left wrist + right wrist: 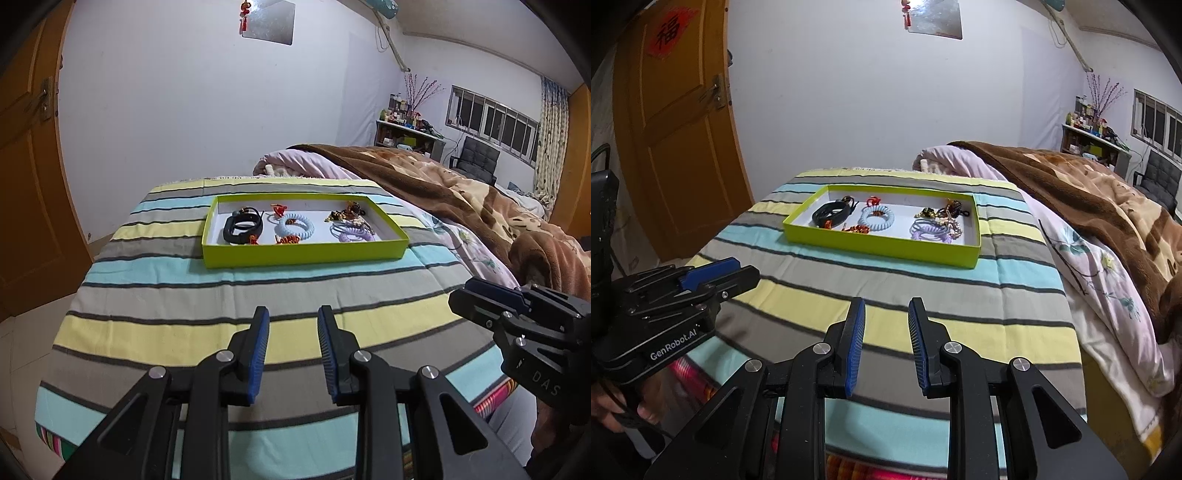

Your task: Organize jewelry

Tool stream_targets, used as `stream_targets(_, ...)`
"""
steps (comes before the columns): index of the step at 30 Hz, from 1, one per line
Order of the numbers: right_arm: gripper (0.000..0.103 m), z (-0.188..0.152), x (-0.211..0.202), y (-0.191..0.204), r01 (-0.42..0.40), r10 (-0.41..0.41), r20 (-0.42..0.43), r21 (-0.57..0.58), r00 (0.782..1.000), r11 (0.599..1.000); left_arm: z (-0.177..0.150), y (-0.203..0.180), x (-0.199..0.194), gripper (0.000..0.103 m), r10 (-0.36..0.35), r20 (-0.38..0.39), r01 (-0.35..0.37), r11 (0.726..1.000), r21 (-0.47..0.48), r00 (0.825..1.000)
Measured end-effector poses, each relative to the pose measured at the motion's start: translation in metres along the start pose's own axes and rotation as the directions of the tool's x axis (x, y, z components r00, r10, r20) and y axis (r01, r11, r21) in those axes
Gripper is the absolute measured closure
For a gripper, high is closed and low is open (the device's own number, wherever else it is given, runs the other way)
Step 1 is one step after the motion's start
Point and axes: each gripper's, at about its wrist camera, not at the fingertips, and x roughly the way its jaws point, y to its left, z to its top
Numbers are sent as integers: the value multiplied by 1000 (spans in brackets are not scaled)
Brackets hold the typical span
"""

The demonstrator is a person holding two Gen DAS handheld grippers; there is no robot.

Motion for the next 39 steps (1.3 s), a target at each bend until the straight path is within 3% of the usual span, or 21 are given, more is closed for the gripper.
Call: stream_targets(39,78,-3,-4,-1,2,-2,0,-1,1000,1000,-7,-2,-10,75,38,12,-38,999,-17,999)
